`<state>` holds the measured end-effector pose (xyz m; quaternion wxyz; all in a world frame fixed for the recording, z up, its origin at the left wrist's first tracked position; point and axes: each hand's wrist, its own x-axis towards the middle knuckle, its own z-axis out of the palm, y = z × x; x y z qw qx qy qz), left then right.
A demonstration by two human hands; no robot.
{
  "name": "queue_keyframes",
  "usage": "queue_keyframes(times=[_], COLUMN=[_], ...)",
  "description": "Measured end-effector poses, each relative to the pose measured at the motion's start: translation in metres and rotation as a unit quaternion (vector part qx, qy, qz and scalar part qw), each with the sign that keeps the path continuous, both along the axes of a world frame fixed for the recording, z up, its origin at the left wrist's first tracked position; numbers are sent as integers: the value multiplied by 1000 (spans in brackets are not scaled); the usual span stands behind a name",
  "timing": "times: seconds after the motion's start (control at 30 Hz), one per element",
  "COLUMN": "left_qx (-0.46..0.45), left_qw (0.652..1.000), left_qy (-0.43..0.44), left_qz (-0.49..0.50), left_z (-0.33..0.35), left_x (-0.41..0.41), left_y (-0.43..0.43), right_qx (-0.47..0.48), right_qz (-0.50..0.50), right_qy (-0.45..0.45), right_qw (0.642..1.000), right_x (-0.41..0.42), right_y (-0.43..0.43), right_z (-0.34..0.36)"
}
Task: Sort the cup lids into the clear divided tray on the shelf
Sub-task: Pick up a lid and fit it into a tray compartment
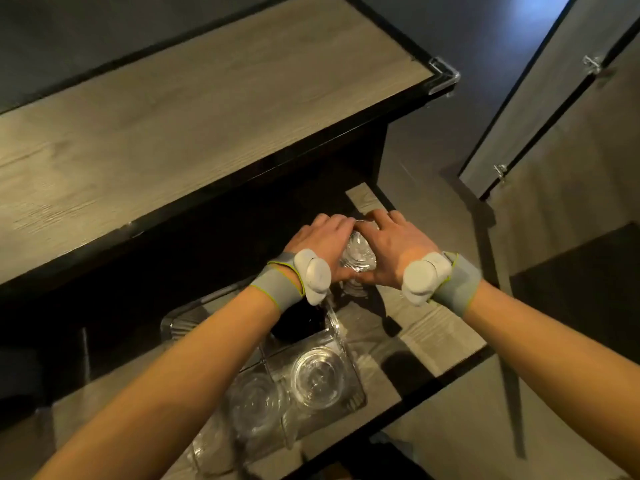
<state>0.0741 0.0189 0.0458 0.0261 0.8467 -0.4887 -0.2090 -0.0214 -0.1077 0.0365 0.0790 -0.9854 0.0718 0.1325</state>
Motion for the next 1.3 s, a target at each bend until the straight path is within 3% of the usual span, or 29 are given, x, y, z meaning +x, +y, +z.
queue_keyframes(times=[0.3, 0.6, 0.8, 1.07, 1.17, 1.3], left_qx=[-22, -21, 63, 28, 27, 29], left_qw=[999, 993, 985, 985, 985, 986], left_qy=[15, -6, 7, 24, 24, 24], left_qz=[46, 119, 162, 169, 166, 163], left_z=[28, 27, 9, -2, -1, 0], left_x=[-30, -17, -6, -8, -7, -5], left_y=[129, 239, 254, 257, 258, 256], right_qx=[0, 100, 66, 30, 20, 36], right_qz=[94, 200, 235, 269, 275, 185], right_qy=[4, 69, 136, 107, 139, 220], right_qw=[996, 972, 960, 957, 951, 957], right_x=[-14, -39, -39, -46, -43, -32], right_y=[104, 191, 237, 246, 249, 263], right_z=[40, 37, 16, 0, -12, -40])
